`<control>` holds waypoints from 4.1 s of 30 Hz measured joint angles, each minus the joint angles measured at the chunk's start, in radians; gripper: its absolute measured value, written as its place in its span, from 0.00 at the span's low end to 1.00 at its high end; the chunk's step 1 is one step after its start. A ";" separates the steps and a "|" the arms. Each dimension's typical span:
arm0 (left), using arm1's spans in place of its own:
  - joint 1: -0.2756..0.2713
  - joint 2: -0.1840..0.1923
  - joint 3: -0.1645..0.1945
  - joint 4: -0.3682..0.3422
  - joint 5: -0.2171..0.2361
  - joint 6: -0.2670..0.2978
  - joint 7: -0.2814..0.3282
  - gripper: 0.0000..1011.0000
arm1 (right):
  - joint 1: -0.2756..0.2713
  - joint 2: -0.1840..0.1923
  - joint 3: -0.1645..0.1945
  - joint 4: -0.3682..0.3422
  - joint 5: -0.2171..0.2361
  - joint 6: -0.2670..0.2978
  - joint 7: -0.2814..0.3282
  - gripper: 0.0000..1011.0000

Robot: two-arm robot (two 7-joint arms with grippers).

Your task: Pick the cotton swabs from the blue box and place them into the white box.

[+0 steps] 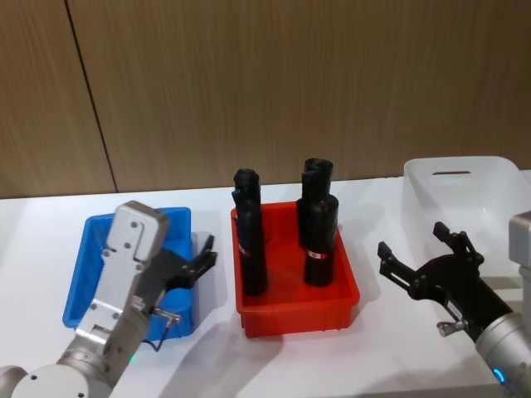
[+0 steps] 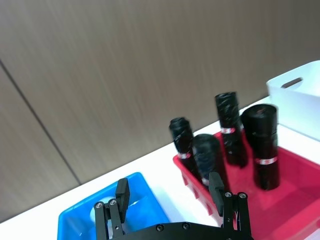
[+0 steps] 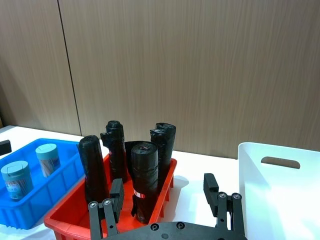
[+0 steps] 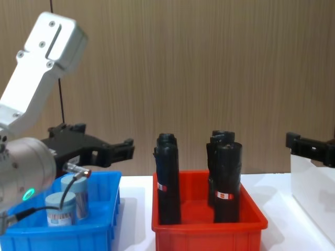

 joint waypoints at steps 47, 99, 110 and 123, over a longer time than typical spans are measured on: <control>-0.118 -0.058 -0.096 0.347 -0.191 -0.060 -0.043 0.99 | 0.000 0.000 0.000 0.000 0.000 0.000 0.000 0.99; -0.226 -0.104 -0.117 0.519 -0.176 0.044 -0.180 0.99 | 0.000 0.000 0.000 0.000 0.000 0.000 0.000 0.99; -0.217 -0.103 -0.116 0.502 -0.156 0.074 -0.143 0.99 | 0.000 0.000 0.000 0.000 0.000 0.000 0.000 0.99; -0.186 -0.085 -0.126 0.443 -0.123 0.098 -0.093 0.99 | 0.000 0.000 0.000 0.000 0.000 0.000 0.000 0.99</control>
